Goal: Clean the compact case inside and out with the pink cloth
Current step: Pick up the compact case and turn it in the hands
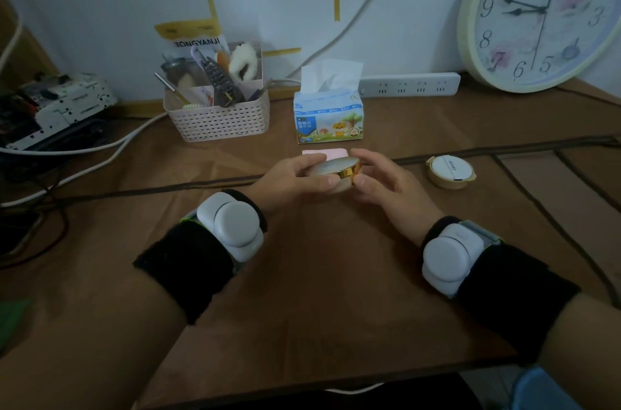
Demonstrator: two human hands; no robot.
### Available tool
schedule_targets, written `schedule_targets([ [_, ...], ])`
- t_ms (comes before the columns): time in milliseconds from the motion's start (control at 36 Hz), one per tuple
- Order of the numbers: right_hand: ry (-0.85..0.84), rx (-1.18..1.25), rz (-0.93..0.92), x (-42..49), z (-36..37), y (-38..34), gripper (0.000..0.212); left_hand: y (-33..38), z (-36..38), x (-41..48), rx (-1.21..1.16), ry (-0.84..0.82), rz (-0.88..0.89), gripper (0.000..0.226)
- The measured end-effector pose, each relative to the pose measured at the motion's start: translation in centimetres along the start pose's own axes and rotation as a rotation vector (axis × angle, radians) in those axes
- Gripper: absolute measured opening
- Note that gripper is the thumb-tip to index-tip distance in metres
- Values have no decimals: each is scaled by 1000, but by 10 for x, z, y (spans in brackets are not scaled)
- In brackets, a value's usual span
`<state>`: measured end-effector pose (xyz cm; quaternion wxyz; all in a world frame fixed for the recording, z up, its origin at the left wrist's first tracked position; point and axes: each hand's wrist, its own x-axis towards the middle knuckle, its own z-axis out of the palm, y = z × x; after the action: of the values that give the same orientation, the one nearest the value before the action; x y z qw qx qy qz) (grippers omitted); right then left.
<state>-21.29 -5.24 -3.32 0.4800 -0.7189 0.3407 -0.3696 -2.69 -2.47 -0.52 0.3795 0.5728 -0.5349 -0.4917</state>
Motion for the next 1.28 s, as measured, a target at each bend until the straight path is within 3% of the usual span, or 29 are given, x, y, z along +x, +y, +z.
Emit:
schedule_targets([
  [194,54,-110,-8,2,2,2,63,-3,11,6,198,164,84,86],
  [306,128,-49,31,3,0,4,64,4,15,7,-90,147,10,34],
  [361,130,-13,39,4,1,4,58,7,11,8,-242,214,-36,22],
  [528,85,-153,21,2,-3,0,45,6,0,4,-297,186,-38,32],
  [750,78,-160,57,2,0,-1,73,9,9,1,-283,51,-69,49],
  [944,102,-131,50,2,1,0,77,17,19,0,-373,26,-83,32],
  [1278,63,-88,20,2,0,3,79,17,19,-2,-416,5,-148,30],
])
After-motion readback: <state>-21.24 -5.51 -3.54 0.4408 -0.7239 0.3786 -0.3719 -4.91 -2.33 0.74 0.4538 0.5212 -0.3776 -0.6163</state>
